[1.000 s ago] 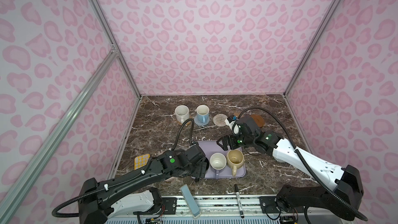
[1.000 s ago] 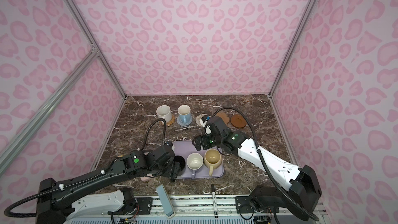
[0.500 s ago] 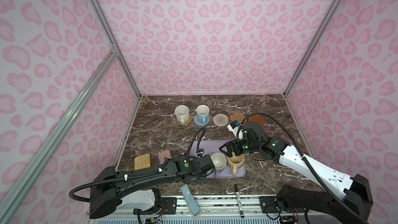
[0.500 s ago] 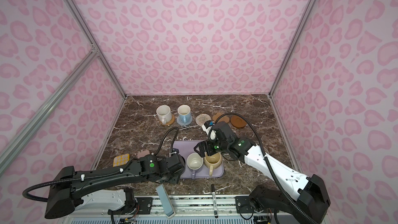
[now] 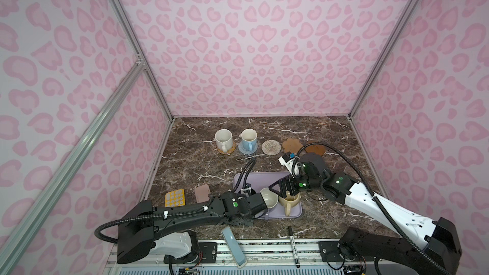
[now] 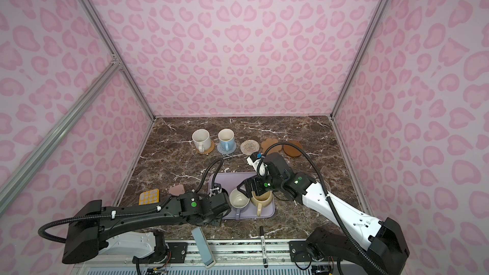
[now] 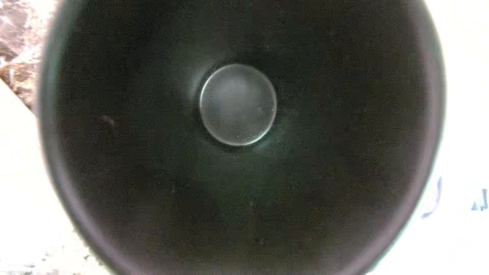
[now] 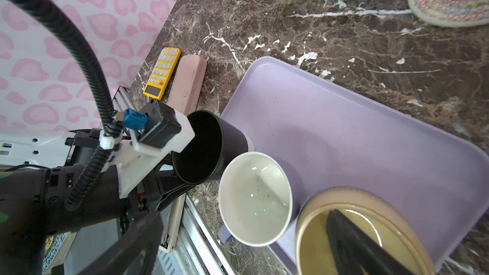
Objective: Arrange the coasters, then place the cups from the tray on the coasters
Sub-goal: 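Lower the left gripper onto the black mug while the right moves over the tray, then close the left gripper on the black mug's rim and lift it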
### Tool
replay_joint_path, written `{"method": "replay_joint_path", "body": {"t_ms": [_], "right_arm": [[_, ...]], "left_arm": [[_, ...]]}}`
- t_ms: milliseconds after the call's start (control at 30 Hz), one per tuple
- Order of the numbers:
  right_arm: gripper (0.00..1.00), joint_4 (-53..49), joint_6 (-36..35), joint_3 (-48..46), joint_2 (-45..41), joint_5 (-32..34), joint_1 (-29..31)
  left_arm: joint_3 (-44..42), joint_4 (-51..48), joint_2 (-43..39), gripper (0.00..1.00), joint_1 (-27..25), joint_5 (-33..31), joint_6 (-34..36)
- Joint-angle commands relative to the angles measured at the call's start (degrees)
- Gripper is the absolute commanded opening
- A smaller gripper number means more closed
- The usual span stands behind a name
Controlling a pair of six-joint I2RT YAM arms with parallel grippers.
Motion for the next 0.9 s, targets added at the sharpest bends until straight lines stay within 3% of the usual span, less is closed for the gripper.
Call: {"method": "replay_joint_path", "body": {"t_ms": [0, 200, 567, 867], "right_arm": [[0.98, 1.72, 0.0, -0.36, 0.46, -0.83, -0.03], [0.98, 2.24, 0.26, -0.58, 0.55, -0.63, -0.02], [0.98, 5.79, 1.75, -0.85, 0.46, 0.63, -0.03], [0.98, 9.04, 3.19, -0.89, -0.46, 1.32, -1.64]], "left_arm": [[-0.16, 0.22, 0.66, 0.18, 0.04, -2.28, -1.16], [0.22, -0.38, 0.31, 0.03, 0.04, -3.66, -1.34], [3.06, -2.27, -2.38, 0.03, 0.67, -8.69, -0.66], [7.9, -5.4, -2.17, 0.03, 4.34, -12.53, 1.1]]}}
